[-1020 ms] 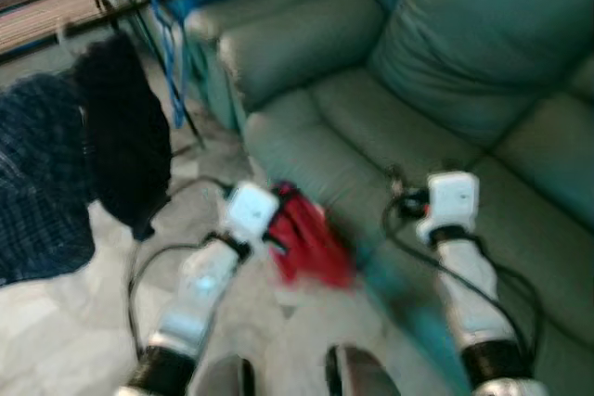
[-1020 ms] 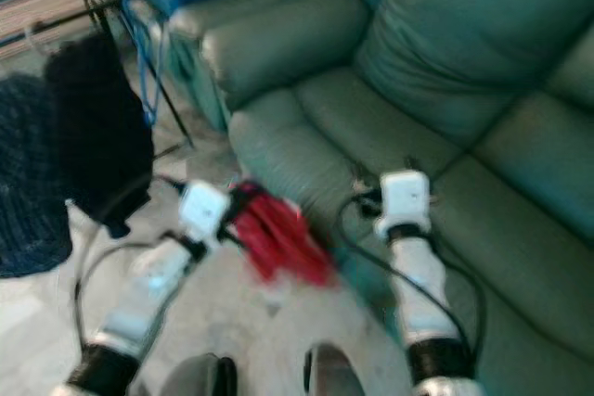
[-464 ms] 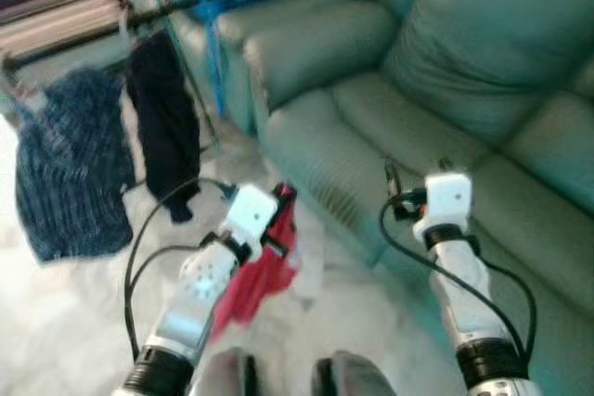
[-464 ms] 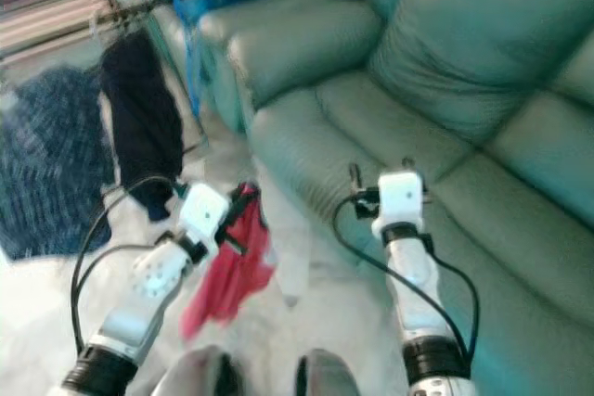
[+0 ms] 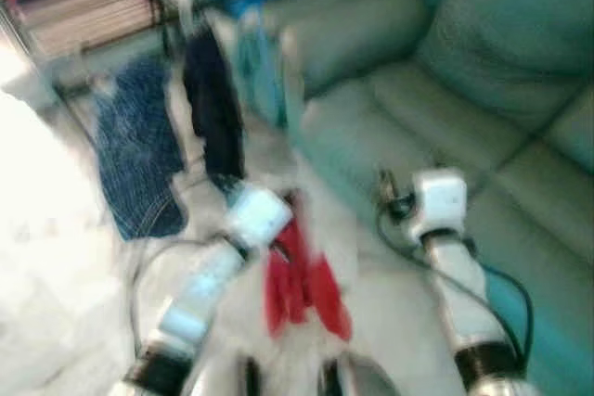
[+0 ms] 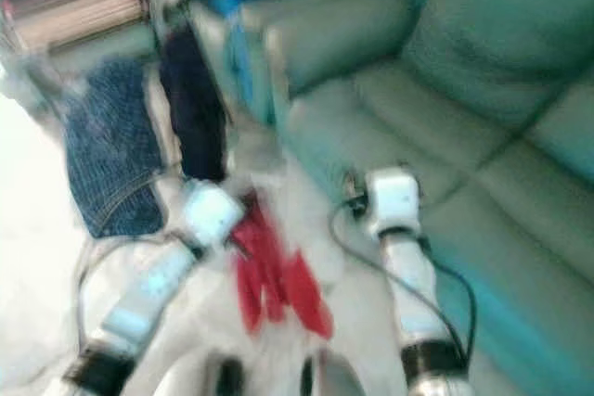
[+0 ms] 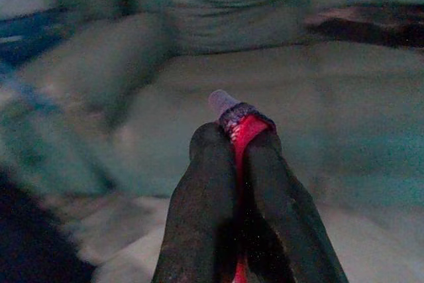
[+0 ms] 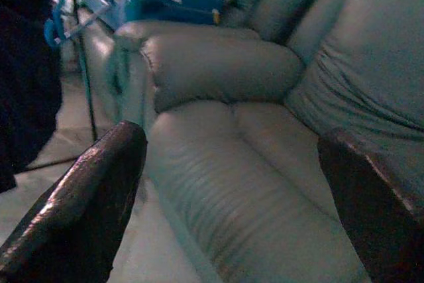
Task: Hang hanger
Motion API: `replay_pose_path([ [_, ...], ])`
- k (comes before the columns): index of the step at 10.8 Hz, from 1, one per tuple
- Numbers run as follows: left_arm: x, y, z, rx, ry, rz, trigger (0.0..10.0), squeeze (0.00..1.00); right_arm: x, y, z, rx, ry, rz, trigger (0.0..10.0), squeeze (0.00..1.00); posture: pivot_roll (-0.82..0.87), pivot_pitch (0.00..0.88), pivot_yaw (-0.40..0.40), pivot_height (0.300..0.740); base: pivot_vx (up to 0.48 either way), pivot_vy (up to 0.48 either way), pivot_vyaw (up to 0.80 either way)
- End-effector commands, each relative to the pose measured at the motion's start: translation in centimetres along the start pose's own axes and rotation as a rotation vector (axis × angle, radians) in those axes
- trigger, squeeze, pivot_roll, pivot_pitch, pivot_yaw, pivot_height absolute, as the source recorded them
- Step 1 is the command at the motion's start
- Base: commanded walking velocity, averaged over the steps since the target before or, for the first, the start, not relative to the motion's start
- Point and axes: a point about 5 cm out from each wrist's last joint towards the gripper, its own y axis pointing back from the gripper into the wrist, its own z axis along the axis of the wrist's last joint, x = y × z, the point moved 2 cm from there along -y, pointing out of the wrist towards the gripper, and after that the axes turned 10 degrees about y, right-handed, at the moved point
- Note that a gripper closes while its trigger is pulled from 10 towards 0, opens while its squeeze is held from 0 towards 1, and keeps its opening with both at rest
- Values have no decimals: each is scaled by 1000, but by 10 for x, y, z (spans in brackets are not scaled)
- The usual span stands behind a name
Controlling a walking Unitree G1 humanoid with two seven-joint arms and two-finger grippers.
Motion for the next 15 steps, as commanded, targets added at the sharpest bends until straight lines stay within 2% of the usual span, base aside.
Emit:
replay_pose_path([
  [1,0,3,-9,74,-4,-74,10000,0,2,-2,4,-11,-6,-1,10000,0,5,148,-34,740,0,0,0],
  [2,-16,43,-69,571,-101,-497,10000,0,4,-3,4,-11,-6,3,10000,0,4,148,-28,740,0,0,0],
  [3,-5,72,-95,807,-234,-618,10000,0,4,-3,4,-9,-6,2,10000,0,2,147,-24,740,0,0,0],
  [4,63,42,-86,780,-476,-201,10000,0,2,-3,3,-8,-9,-15,10000,0,-8,148,-12,740,0,0,0],
  [5,87,20,-56,629,-507,22,10000,0,1,-2,2,-4,-9,-23,10000,0,-8,150,-9,740,0,0,0],
  [6,91,10,-37,504,-360,112,10000,0,4,-1,1,0,-13,-16,10000,0,-1,152,-11,740,0,0,0],
  [7,93,6,-29,446,-331,155,10000,0,7,-1,2,-1,-15,-7,10000,0,2,153,-14,740,0,0,0],
  [8,93,2,-22,375,-315,185,10000,0,9,-3,3,-5,-16,-1,10000,0,3,154,-15,740,0,0,0],
  [9,92,-2,-21,331,-374,194,10000,0,8,-5,4,-6,-16,0,10000,0,3,154,-15,740,0,0,0],
  [10,91,-3,-17,277,-383,212,10000,0,6,-5,4,-6,-12,-4,10000,0,4,156,-15,740,0,0,0],
  [11,94,-4,-4,200,-419,266,10000,0,5,-4,3,-3,-10,-5,10000,0,5,161,-15,740,0,0,0],
  [12,99,-6,5,151,-399,308,10000,0,7,-3,2,0,-10,-3,10000,0,5,162,-15,740,0,0,0],
  [14,89,-10,4,110,-392,264,10000,0,9,-2,2,0,-13,1,10000,0,2,164,-13,740,0,0,0],
  [15,82,-7,-3,116,-329,242,10000,0,8,-2,1,14,-23,-3,10000,0,-5,168,-14,740,0,0,-531],
])
